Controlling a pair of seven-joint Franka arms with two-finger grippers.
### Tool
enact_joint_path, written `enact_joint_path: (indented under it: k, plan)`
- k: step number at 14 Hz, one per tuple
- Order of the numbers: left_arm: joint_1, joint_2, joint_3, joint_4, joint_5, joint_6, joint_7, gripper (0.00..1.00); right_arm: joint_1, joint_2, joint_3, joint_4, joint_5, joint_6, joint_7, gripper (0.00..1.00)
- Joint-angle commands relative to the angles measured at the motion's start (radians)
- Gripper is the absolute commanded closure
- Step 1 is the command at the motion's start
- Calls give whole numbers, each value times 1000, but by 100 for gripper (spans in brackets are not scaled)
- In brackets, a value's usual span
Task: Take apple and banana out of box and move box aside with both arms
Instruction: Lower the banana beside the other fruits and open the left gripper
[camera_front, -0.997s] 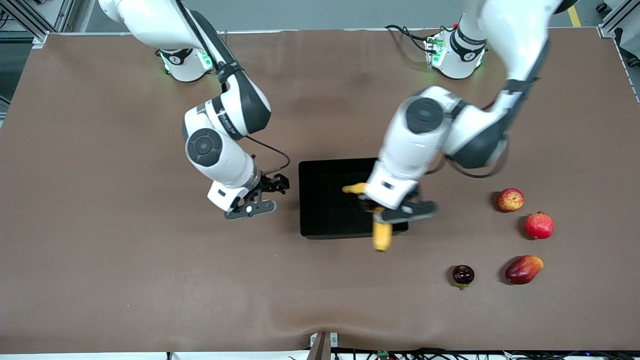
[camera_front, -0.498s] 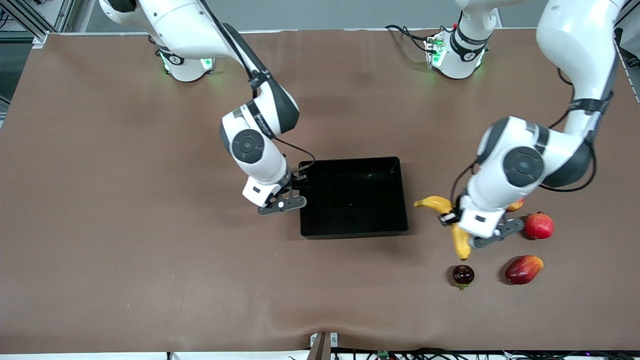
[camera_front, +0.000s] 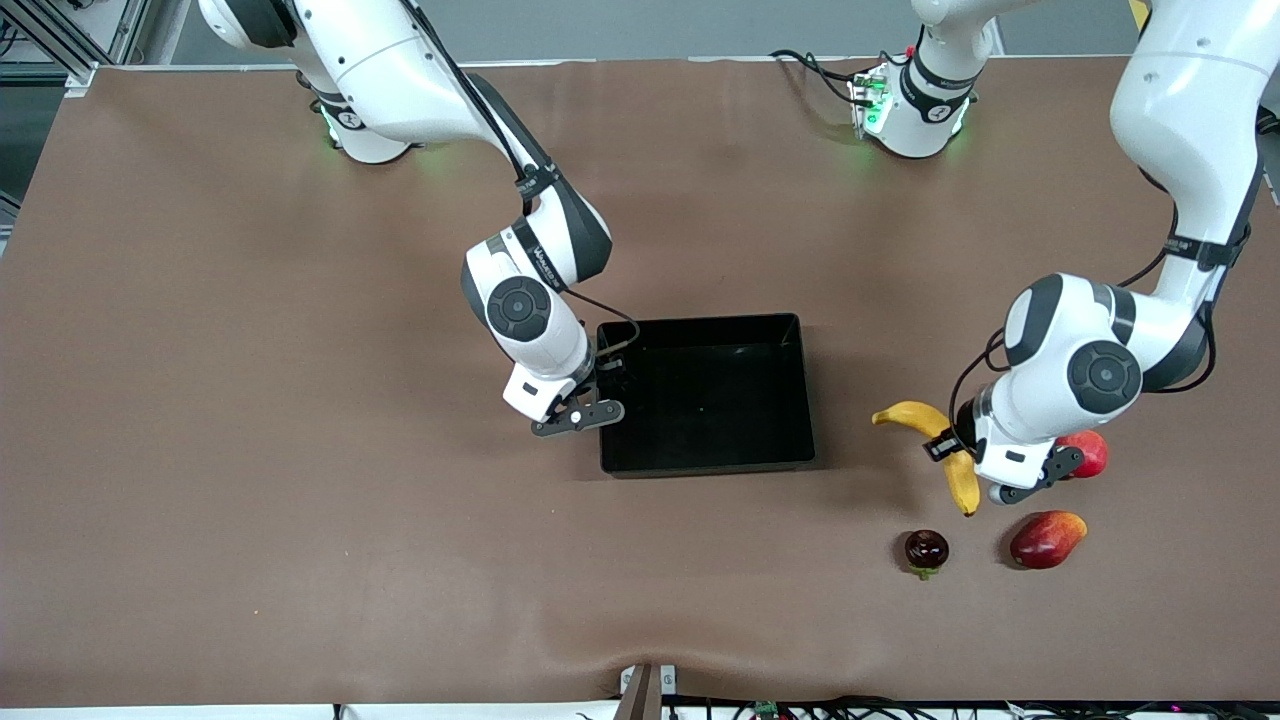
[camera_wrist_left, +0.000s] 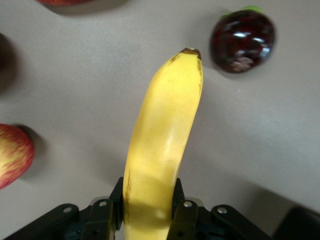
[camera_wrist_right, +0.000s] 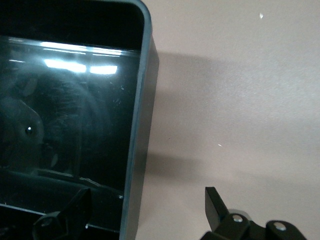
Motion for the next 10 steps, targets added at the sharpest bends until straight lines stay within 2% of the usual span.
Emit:
enact_joint_path:
  k: [1, 4, 5, 6, 9, 10]
  plan:
    - [38, 37, 2, -32, 5, 61, 5, 100, 25, 38, -7, 34, 41, 7, 51, 0]
    - [58, 77, 4, -34, 65, 67, 5, 100, 31, 54, -9, 57, 41, 7, 95, 3]
    - [76, 96, 4, -34, 77, 90, 5, 100, 31, 54, -7, 58, 42, 5, 94, 13]
    - [89, 109, 4, -34, 80, 106, 12, 100, 31, 54, -9, 58, 47, 5, 94, 27]
    - [92, 114, 9, -28, 80, 106, 66, 100, 32, 54, -9, 60, 48, 7, 98, 47]
    - [90, 116, 18, -23, 80, 106, 87, 100, 32, 54, -9, 60, 48, 7, 97, 57]
